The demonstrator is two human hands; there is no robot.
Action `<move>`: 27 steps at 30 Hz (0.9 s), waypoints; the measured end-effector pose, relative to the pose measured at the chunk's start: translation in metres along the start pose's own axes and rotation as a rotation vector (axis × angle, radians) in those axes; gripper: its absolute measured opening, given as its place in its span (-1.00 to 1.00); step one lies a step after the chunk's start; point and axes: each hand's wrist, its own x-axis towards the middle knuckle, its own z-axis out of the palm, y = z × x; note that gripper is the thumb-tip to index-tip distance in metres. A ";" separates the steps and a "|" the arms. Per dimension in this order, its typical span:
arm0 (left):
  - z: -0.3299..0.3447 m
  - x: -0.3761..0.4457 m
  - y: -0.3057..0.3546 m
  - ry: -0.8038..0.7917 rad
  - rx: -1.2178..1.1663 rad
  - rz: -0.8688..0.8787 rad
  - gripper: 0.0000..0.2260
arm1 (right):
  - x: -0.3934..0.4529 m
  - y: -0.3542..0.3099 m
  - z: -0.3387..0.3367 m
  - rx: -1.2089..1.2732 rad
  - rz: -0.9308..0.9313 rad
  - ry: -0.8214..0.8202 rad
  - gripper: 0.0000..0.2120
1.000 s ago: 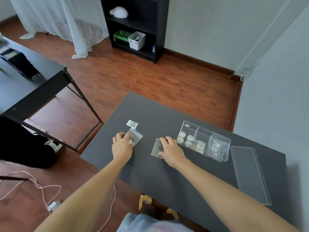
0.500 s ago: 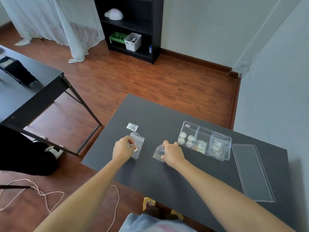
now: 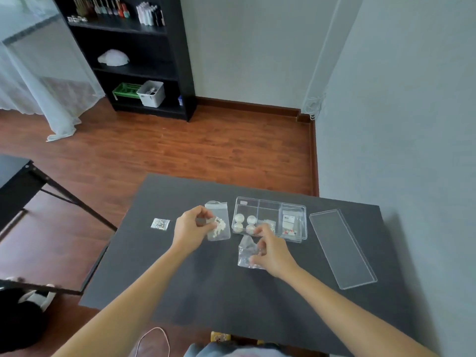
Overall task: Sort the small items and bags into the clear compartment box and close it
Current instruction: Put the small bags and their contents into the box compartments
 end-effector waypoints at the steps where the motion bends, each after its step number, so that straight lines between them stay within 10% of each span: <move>1: 0.010 0.003 0.010 -0.017 0.005 0.019 -0.81 | -0.004 0.005 -0.011 0.033 0.017 0.042 -0.50; 12: 0.122 0.020 0.083 -0.246 0.036 0.139 -0.84 | -0.032 0.059 -0.089 0.263 0.234 0.591 -0.42; 27: 0.186 0.039 0.097 -0.277 0.548 0.315 -0.72 | -0.039 0.102 -0.111 0.293 0.273 0.709 -0.66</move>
